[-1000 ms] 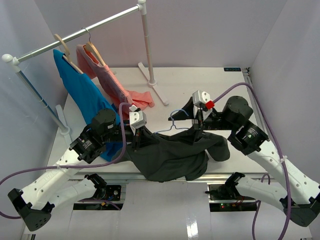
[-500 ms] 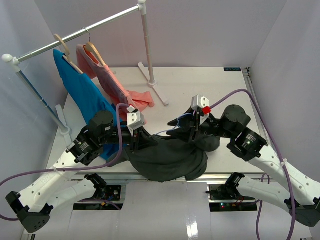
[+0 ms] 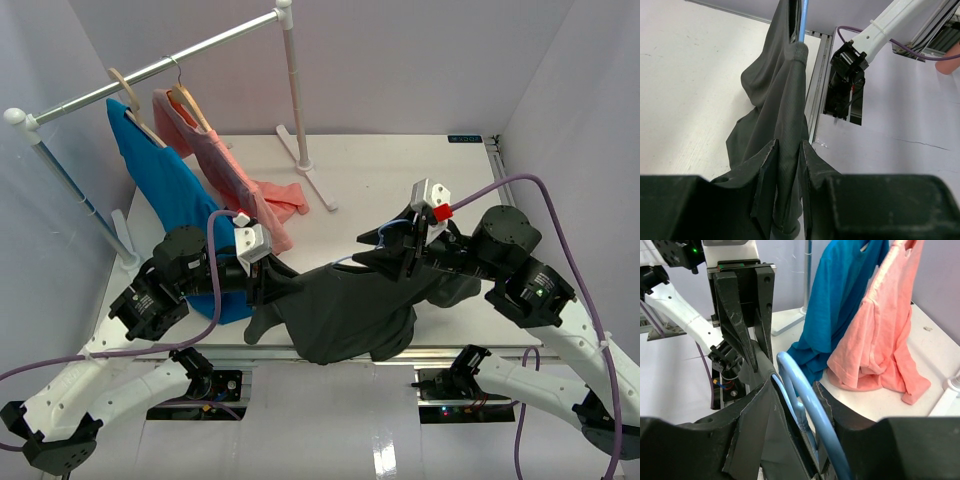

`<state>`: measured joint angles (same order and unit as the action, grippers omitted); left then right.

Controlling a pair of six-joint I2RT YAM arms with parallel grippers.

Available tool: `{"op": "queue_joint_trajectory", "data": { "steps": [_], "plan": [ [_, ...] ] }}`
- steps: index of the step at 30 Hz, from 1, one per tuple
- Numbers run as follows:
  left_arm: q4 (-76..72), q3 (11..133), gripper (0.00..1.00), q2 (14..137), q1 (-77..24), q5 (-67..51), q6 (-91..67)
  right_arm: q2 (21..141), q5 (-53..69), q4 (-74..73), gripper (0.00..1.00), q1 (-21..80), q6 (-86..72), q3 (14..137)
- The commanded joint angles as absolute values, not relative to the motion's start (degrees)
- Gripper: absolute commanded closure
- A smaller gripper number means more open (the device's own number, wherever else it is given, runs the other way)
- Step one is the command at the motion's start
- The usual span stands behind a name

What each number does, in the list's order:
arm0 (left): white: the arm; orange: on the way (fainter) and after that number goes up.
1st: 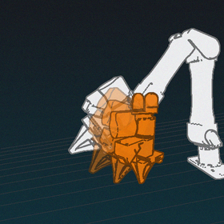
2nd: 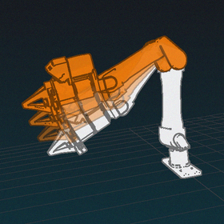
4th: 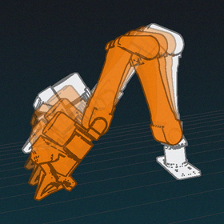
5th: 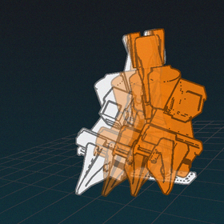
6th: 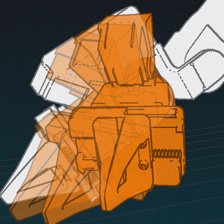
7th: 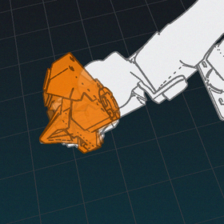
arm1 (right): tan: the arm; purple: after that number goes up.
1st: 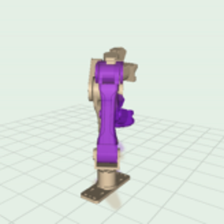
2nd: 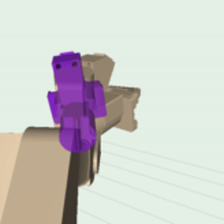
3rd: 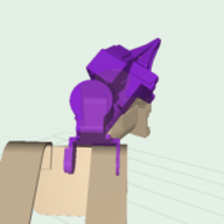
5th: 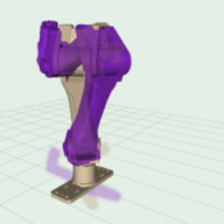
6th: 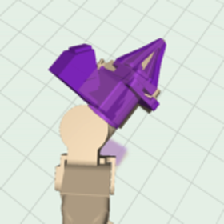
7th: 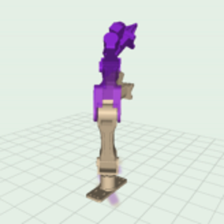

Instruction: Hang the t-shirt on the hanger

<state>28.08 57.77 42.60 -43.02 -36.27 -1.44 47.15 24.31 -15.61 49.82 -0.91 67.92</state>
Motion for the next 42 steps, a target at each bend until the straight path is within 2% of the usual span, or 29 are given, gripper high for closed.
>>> {"op": "queue_joint_trajectory", "data": {
  "steps": [1,9,12,19,23,27,31,33,36,42],
  "plan": [
    [29.8,57.5,0.66,40.6,-43.0,-34.0,-0.2,46.8,20.0,-18.6,0.92,49.7,-0.3,72.6],
    [33.5,57.3,0.69,38.7,-43.1,-28.2,2.2,48.2,17.2,-23.7,0.92,49.7,-0.3,78.3],
    [34.8,57.1,0.73,38.3,-43.0,-27.5,2.6,48.8,16.5,-24.9,0.92,49.7,-0.3,79.4],
    [35.5,56.1,0.73,36.4,-43.0,-25.8,3.4,50.4,16.2,-28.9,0.92,49.7,-0.3,84.3],
    [35.8,56.2,0.77,35.8,-43.1,-26.3,3.4,51.3,16.1,-30.4,0.92,49.7,-0.3,87.3],
    [35.6,55.7,0.68,35.0,-43.0,-26.8,3.4,51.7,14.0,-31.8,0.92,49.7,-0.3,88.4],
    [35.6,54.9,0.67,34.9,-43.0,-27.3,3.3,52.1,14.7,-32.1,0.92,49.7,-0.3,89.9],
    [35.6,54.6,0.75,35.0,-43.0,-27.4,3.3,52.4,14.8,-32.2,0.92,49.7,-0.3,90.6],
    [35.7,54.1,0.98,35.0,-43.0,-27.2,3.6,52.9,14.6,-32.6,0.92,49.7,-0.3,92.4],
    [35.9,53.7,1.00,36.3,-43.0,-22.0,2.2,54.0,13.6,-33.0,0.92,49.7,-0.3,94.6]
  ]
}}
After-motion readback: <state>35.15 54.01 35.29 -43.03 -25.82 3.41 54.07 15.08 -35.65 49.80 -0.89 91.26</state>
